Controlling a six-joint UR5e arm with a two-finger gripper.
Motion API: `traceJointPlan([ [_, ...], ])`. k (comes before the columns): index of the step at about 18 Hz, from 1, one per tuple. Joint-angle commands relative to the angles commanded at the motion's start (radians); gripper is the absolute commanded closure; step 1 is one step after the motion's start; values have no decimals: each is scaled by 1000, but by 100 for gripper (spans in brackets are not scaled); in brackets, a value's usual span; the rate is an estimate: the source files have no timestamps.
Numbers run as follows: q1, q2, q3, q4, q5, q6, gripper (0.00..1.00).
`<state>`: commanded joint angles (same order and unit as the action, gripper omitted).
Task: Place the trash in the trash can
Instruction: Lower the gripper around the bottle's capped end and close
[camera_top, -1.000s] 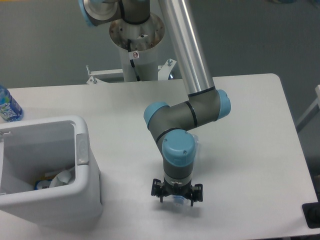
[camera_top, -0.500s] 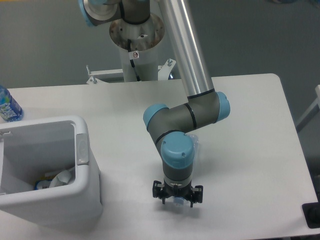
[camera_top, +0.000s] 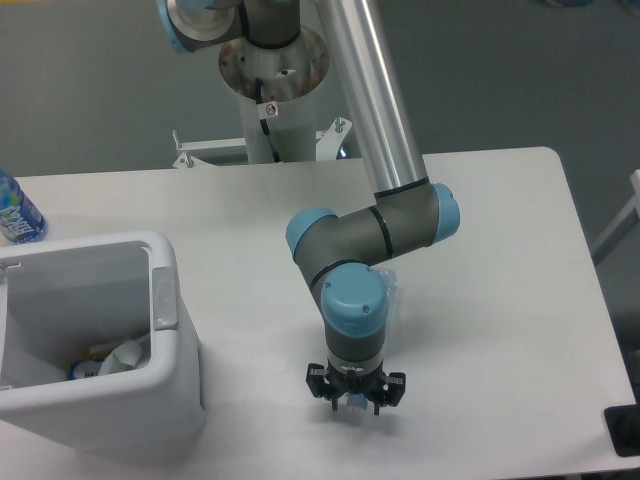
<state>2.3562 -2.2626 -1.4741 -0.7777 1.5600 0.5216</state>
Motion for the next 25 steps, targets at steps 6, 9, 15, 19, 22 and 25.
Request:
traceJointPlan([
  [6,0,5,-3,0,8,2,45],
  [9,0,5,-3,-2,9,0,47],
  [15,0,6,-3,-2,12,-2,55],
  [19,0,6,-3,-2,20,-2,58],
  [22,0,6,-3,0,34,-3,62],
  [25,0,8,-2,-2,37,-2,62],
])
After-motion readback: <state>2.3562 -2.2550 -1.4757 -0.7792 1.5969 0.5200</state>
